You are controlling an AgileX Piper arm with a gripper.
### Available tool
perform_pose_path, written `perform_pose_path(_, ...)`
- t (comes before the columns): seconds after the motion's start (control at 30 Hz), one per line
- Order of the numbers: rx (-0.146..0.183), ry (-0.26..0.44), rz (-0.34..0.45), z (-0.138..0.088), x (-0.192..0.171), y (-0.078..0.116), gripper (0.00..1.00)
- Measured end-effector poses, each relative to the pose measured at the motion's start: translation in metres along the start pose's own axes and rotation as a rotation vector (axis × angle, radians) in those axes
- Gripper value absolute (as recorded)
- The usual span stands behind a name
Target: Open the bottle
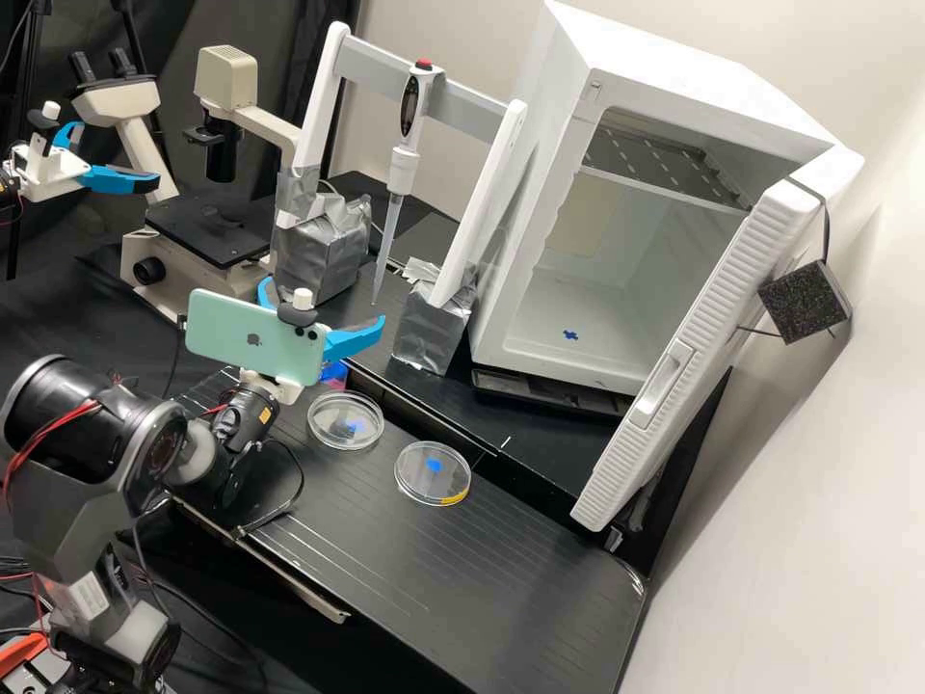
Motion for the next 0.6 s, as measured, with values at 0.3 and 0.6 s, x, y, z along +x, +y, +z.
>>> perform_pose_path(0.3, 0.012, -0.054, -0.030, 0.010, 0.003, -0.010, 1.00)
perform_pose_path(0.6, 0.011, -0.059, -0.028, 0.012, 0.011, -0.011, 0.00)
